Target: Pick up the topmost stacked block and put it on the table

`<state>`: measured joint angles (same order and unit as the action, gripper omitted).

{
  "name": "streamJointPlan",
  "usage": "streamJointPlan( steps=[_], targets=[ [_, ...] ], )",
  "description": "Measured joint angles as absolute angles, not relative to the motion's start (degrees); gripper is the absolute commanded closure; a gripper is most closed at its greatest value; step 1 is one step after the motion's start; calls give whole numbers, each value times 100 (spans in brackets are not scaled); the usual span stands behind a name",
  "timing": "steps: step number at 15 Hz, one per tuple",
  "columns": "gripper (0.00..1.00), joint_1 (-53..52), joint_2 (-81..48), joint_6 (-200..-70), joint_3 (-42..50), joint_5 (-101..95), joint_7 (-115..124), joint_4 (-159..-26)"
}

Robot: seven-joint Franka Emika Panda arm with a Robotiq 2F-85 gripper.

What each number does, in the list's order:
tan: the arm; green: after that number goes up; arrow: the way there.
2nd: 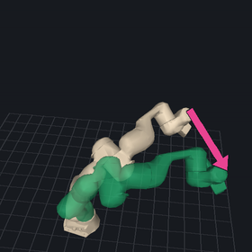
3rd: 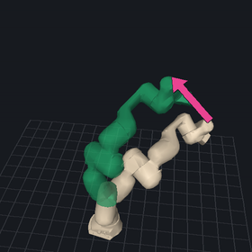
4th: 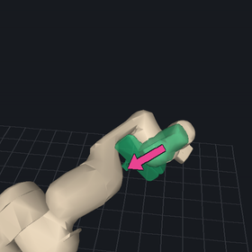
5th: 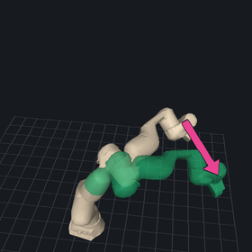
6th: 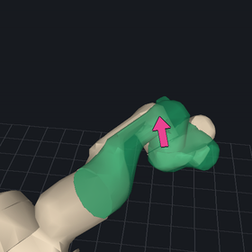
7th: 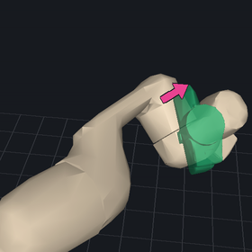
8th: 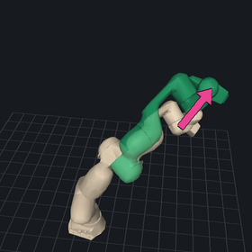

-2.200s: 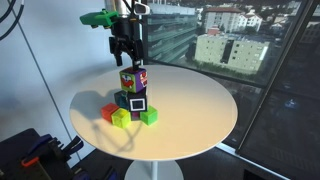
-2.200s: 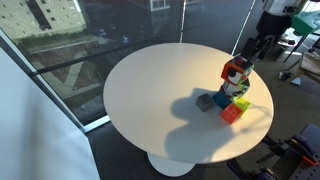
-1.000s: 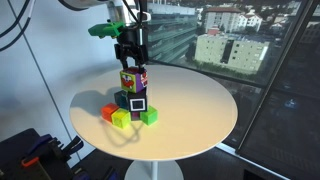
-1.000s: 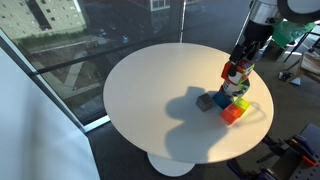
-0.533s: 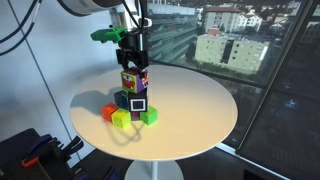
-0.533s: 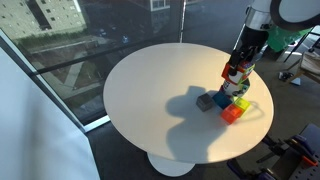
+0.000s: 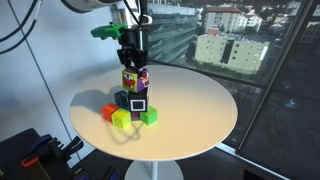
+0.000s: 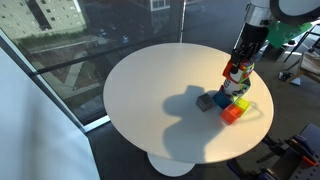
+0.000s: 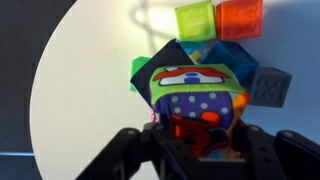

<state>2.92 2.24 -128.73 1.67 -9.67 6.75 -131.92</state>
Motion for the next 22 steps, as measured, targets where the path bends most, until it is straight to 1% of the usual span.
streamJointPlan(
  steps=[2, 12, 22],
  targets=[
    [77, 289, 295, -12657, 167, -961, 675, -13130],
    [77, -40, 685, -11934, -68, -643, 683, -13064],
    [77, -526, 628, -11898, -557, -238, 1001, -13266]
  ],
)
